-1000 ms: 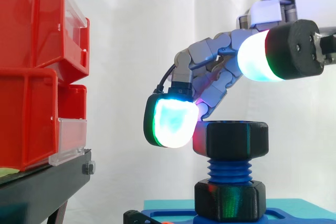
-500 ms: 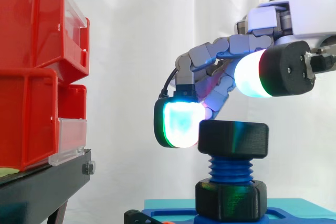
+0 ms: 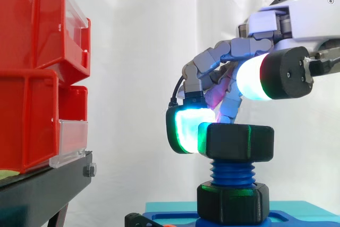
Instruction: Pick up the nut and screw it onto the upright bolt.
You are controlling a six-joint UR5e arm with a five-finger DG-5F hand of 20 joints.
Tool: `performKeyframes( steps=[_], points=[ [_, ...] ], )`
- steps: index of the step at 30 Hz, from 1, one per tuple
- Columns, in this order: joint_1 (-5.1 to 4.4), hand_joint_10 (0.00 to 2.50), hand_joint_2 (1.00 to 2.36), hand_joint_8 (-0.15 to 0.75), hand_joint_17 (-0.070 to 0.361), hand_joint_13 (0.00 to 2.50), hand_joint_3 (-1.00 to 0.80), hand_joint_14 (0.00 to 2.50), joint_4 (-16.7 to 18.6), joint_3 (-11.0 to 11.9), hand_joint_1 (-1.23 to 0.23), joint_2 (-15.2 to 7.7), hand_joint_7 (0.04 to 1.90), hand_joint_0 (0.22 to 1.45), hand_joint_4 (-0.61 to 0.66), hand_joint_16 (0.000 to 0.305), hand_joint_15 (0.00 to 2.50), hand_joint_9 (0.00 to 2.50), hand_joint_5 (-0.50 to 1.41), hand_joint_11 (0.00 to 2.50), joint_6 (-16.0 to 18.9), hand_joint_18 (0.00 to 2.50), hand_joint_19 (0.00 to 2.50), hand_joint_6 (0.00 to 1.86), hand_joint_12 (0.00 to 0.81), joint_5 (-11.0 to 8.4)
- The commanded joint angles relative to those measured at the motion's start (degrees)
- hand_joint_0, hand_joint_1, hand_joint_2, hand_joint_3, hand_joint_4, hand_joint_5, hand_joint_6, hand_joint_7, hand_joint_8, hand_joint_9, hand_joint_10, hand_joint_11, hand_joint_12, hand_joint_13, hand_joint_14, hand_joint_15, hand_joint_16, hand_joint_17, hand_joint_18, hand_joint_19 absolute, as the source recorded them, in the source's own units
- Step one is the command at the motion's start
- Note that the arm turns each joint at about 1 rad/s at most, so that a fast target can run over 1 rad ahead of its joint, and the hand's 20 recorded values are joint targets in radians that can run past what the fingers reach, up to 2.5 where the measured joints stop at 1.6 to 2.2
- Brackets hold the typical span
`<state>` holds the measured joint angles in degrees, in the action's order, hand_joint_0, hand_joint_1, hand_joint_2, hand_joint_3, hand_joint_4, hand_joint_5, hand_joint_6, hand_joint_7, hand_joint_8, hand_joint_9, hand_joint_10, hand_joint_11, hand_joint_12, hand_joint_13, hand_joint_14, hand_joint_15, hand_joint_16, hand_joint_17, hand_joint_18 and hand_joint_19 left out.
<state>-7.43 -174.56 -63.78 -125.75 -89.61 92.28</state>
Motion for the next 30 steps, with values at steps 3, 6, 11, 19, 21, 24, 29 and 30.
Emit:
performKeyframes(
  steps=[3,6,11,19,21,24,29,30],
  points=[
    [0.40,0.00,1.00,0.227,0.017,0.83,-0.50,0.00,0.1,0.0,-0.22,0.0,1.05,0.55,0.08,0.007,0.00,1.29,0.03,0.00,0.0,0.47,0.00,0.76,0.136,0.53],
    [0.84,0.00,1.00,0.221,0.013,0.86,-0.50,0.00,0.1,0.1,-0.22,0.1,1.05,0.55,0.08,0.006,0.00,1.35,0.03,0.00,0.0,0.51,0.00,0.76,0.123,1.24],
    [1.36,0.00,1.00,0.188,0.011,0.90,-0.50,0.00,0.1,0.1,-0.22,0.1,1.04,0.55,0.08,0.005,0.00,1.43,0.04,0.04,0.0,0.56,0.00,0.75,0.110,2.03],
    [2.42,0.00,1.00,0.190,0.010,0.91,-0.50,0.00,-0.1,0.8,-0.19,0.1,1.09,0.54,0.07,0.005,0.00,1.46,0.04,0.08,-0.5,0.56,0.00,0.71,0.116,3.35],
    [2.59,0.00,1.00,0.236,0.014,0.86,-0.50,0.00,-0.2,1.6,-0.18,0.1,1.37,0.54,0.14,0.006,0.00,1.42,0.05,0.09,-0.5,0.51,0.00,0.55,0.135,3.61],
    [2.77,0.00,1.00,0.258,0.021,0.81,-0.50,0.00,-1.0,2.9,-0.17,0.1,1.34,0.55,0.15,0.009,0.00,1.30,0.01,0.09,-0.6,0.44,0.00,0.51,0.165,3.96],
    [2.77,0.00,1.00,0.259,0.033,0.73,-0.50,0.00,-3.1,4.8,-0.16,0.1,1.11,0.54,0.24,0.014,0.00,1.16,-0.04,0.05,-1.9,0.38,0.00,0.51,0.200,4.23],
    [2.77,0.00,1.00,0.260,0.034,0.72,-0.50,0.00,-3.2,4.8,-0.16,0.1,1.06,0.54,0.26,0.015,0.00,1.15,-0.05,0.05,-2.1,0.37,0.00,0.50,0.201,4.14]
  ],
)
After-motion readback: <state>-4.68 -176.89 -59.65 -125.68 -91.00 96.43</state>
